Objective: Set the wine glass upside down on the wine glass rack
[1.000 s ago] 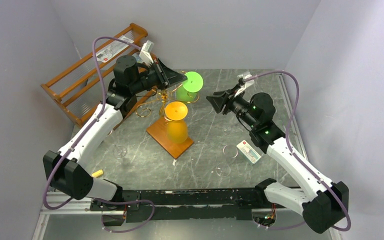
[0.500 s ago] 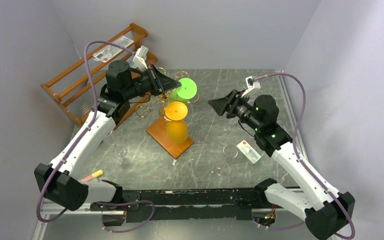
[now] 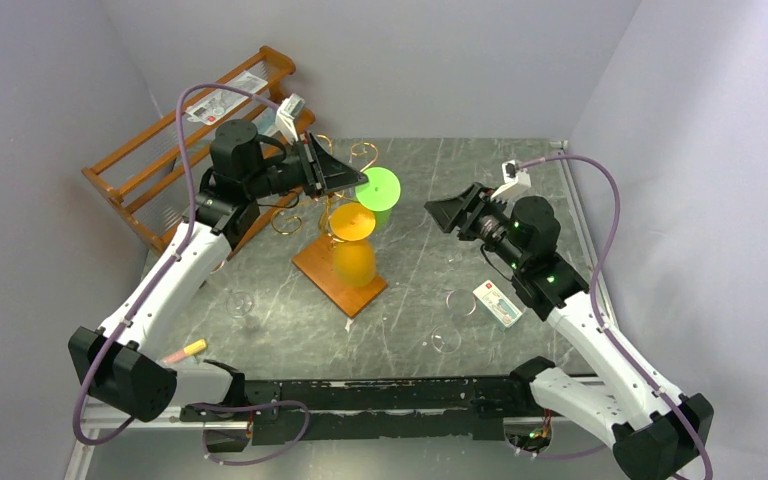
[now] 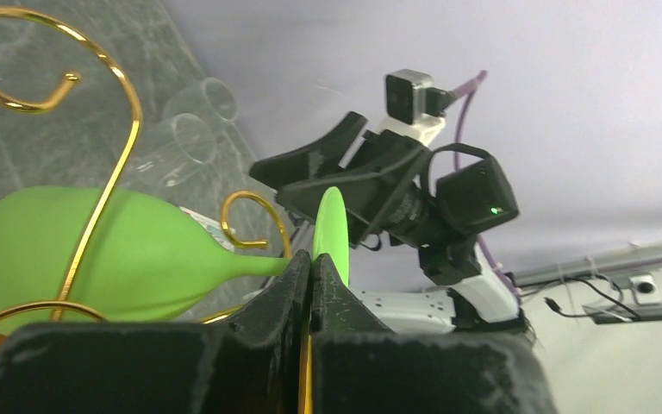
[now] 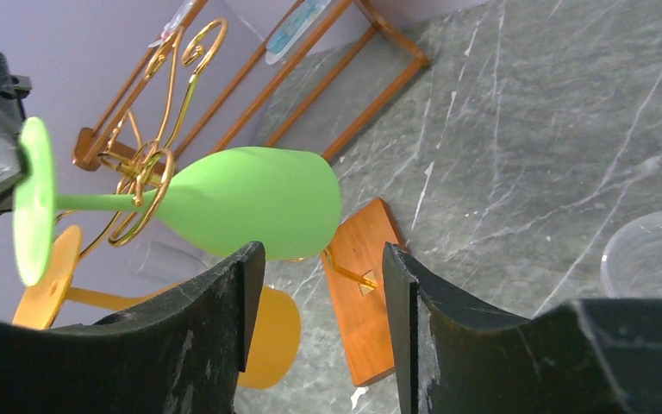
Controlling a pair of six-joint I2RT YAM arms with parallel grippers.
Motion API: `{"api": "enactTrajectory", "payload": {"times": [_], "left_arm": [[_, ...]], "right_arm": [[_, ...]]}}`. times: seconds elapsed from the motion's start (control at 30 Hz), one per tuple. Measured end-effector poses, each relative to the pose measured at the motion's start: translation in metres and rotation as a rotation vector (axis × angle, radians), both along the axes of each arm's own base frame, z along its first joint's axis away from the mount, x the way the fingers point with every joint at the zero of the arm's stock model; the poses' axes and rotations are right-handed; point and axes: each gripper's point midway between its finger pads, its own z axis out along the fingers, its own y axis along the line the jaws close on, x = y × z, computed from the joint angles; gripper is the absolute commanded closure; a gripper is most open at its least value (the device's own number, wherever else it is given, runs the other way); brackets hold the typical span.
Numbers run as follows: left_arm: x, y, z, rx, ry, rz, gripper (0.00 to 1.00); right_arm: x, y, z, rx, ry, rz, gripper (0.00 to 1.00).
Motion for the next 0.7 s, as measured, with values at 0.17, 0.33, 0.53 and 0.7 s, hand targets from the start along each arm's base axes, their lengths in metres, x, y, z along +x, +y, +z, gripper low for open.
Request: {"api": "enactTrajectory", "payload": {"times": [0.17,0.33,0.53,0.7], "left_arm": [[-0.007,-0.003,0.013,-0.050,0.006,-0.040,0.95],[-0.009,-0.005,0.018,-0.078,0.017,-0.066,0.95],[-0.008,-0.016,0.013,-0.082,0.041,-0.087,0.95],[-0.007,-0.021,0.010,-0.084,0.041,-0.097,0.95]], "right_arm": [[0.002,-0.009,-0.005,-0.022,0.016,-0.048,0.43],[0.001,-0.017,-0.004,-0.045,0.007,-0.081,0.42],[-0.002,-0.021,-0.001,-0.048,0.000,-0.090,0.42],[-0.002,-0.025,-0.004,-0.062,0.010,-0.109,0.41]]}}
